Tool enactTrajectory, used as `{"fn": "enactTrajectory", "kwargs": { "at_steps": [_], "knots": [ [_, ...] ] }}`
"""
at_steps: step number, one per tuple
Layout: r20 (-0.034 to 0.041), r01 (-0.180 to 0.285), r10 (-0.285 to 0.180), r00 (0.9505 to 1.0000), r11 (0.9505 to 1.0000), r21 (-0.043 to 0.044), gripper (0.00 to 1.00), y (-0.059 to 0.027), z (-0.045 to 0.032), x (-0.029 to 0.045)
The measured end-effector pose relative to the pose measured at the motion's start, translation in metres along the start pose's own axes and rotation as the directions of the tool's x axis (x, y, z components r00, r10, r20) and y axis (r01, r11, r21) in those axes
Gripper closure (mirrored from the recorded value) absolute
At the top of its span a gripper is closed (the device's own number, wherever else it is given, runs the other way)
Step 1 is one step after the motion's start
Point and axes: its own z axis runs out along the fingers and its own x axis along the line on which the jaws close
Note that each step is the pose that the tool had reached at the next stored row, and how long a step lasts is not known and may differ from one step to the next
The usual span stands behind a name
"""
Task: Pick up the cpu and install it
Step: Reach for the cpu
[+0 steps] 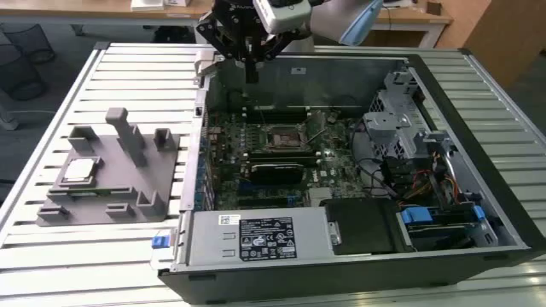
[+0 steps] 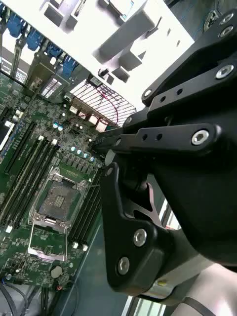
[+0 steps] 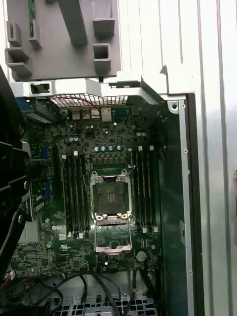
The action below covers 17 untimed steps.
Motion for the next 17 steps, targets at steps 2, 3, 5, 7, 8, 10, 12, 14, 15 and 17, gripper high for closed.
{"fn": "enactTrajectory", "kwargs": {
  "at_steps": [2,3,5,7,8,10,12,14,15,17],
  "knots": [
    [0.0000,0.000,0.000,1.0000,1.0000,0.0000,0.89,0.0000,0.0000,0.0000],
    [0.0000,0.000,0.000,1.0000,1.0000,0.0000,0.89,0.0000,0.0000,0.0000],
    [0.0000,0.000,0.000,1.0000,1.0000,0.0000,0.89,0.0000,0.0000,0.0000],
    [0.0000,0.000,0.000,1.0000,1.0000,0.0000,0.89,0.0000,0.0000,0.0000],
    [0.0000,0.000,0.000,1.0000,1.0000,-0.0001,0.89,0.0000,0.0000,0.0002],
    [0.0000,0.000,0.000,1.0000,1.0000,0.0000,0.89,-0.0002,-0.0001,0.0018],
    [0.0001,0.000,0.000,1.0000,1.0000,0.0000,0.89,-0.0003,-0.0001,0.0042],
    [0.0001,0.000,0.000,1.0000,1.0000,0.0000,0.89,-0.0005,-0.0002,0.0073],
    [0.0002,0.000,0.000,1.0000,1.0000,0.0000,0.89,-0.0007,-0.0002,0.0089],
    [0.0001,0.000,0.000,1.0000,1.0000,-0.0001,0.89,-0.0009,-0.0002,0.0125]
  ]
}}
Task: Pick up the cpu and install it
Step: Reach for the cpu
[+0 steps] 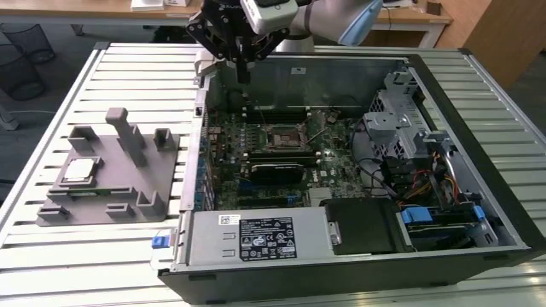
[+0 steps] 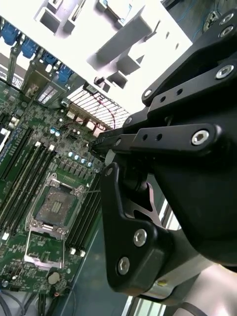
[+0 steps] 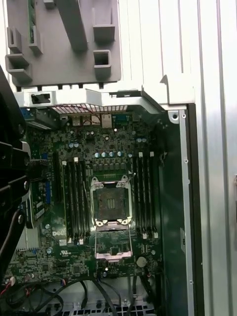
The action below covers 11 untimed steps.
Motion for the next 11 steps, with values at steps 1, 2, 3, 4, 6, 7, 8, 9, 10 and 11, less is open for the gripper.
{"fn": "enactTrajectory", "kwargs": {
  "at_steps": [1,2,3,4,6,7,8,9,10,11],
  "knots": [
    [0.0000,0.000,0.000,1.0000,1.0000,0.0001,0.89,-0.0001,0.0001,0.0015],
    [0.0000,0.000,0.000,1.0000,1.0000,0.0002,0.89,-0.0002,0.0002,0.0030],
    [0.0001,0.000,0.000,1.0000,1.0000,0.0006,0.89,-0.0002,0.0005,0.0042],
    [0.0001,0.000,0.000,1.0000,1.0000,0.0013,0.89,-0.0002,0.0006,0.0054],
    [0.0002,0.000,0.000,1.0000,1.0000,0.0029,0.89,0.0000,0.0009,0.0083],
    [0.0002,0.000,0.000,1.0000,1.0000,0.0038,0.89,0.0001,0.0010,0.0101],
    [0.0002,0.000,0.000,1.0000,1.0000,0.0043,0.89,0.0001,0.0012,0.0118],
    [0.0003,0.000,0.000,1.0000,1.0000,0.0046,0.89,0.0000,0.0013,0.0134],
    [0.0004,0.000,0.000,1.0000,1.0000,0.0053,0.89,0.0000,0.0015,0.0153],
    [0.0004,0.000,0.000,1.0000,1.0000,0.0058,0.89,-0.0001,0.0016,0.0170]
  ]
}}
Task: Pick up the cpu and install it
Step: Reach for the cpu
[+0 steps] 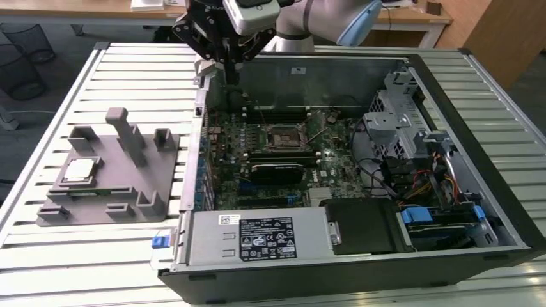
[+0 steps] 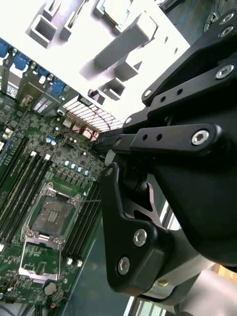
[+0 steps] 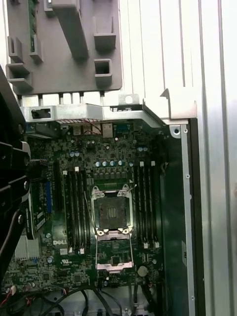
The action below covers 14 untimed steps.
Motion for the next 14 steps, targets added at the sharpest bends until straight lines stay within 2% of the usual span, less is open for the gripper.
{"fn": "enactTrajectory", "kwargs": {
  "at_steps": [14],
  "knots": [
    [0.0002,0.000,0.000,1.0000,1.0000,0.0020,0.89,-0.0013,0.0016,0.0177]
  ]
}}
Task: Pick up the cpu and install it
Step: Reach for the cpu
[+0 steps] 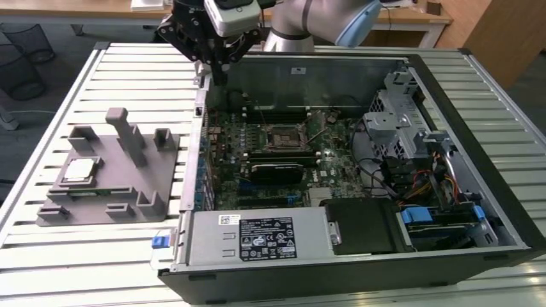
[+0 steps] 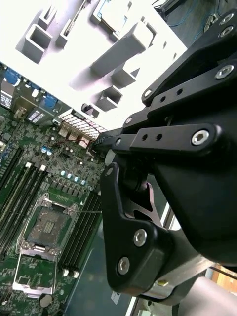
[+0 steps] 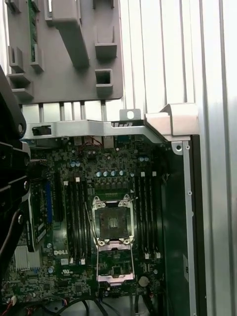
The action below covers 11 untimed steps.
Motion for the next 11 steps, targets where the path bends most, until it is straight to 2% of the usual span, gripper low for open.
{"fn": "enactTrajectory", "kwargs": {
  "at_steps": [11],
  "knots": [
    [0.0000,0.000,0.000,1.0000,1.0000,0.0008,0.89,-0.0010,0.0017,0.0132]
  ]
}}
